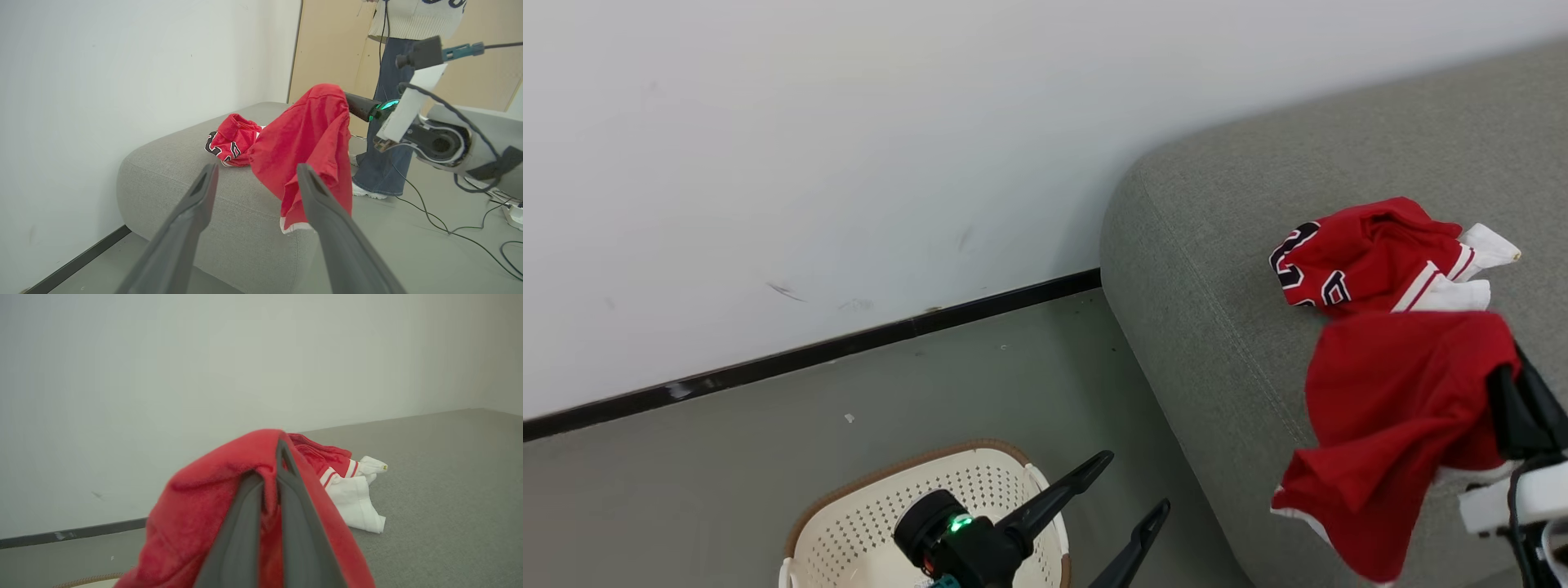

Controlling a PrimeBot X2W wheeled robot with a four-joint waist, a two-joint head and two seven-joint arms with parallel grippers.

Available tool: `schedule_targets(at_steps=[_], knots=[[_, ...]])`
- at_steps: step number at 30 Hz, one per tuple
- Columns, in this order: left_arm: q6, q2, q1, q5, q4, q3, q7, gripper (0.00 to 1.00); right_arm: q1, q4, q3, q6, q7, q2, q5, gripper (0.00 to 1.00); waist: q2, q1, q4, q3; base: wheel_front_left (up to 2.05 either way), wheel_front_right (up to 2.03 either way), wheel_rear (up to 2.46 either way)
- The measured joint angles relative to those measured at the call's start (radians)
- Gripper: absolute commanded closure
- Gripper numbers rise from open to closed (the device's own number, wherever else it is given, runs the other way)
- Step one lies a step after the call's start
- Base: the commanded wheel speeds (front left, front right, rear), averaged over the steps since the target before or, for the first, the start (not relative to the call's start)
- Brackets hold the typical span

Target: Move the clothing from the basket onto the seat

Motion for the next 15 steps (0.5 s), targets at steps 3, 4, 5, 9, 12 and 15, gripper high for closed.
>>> schedule_targets(at_steps=[3,4,5,9,12,15], knots=[[0.011,0.000,0.000,0.005,-0.003,0.004,0.000,0.00,-0.084,0.024,0.000,0.000,0.021,-0.029,0.001,1.00,0.0000,0.0000,0.002,0.010,0.00,0.00,0.00],[0.015,0.000,0.000,0.005,-0.004,0.007,0.000,0.00,-0.114,0.030,0.001,0.000,0.030,-0.040,-0.002,1.00,0.0000,-0.0001,0.003,0.014,0.00,0.00,0.00],[0.021,0.001,0.000,0.005,-0.006,0.014,0.000,0.00,-0.147,0.039,0.001,0.000,0.040,-0.048,-0.002,1.00,0.0000,0.0000,0.004,0.018,0.00,0.00,0.00],[0.035,0.001,0.000,0.008,-0.022,0.031,-0.001,0.00,-0.283,0.072,0.001,0.000,0.081,-0.073,-0.001,1.00,0.0000,0.0000,0.010,0.036,0.00,0.00,0.00],[0.047,0.004,0.000,0.037,-0.034,0.032,-0.001,0.00,-0.386,0.093,-0.018,0.000,0.105,-0.099,0.000,1.00,0.0000,0.0000,0.014,0.052,0.00,0.00,0.00],[0.061,0.012,-0.001,0.054,-0.053,0.032,0.001,0.00,-0.519,0.133,-0.075,0.000,0.143,-0.144,0.001,1.00,0.0000,-0.0001,0.020,0.077,0.00,0.00,0.00]])
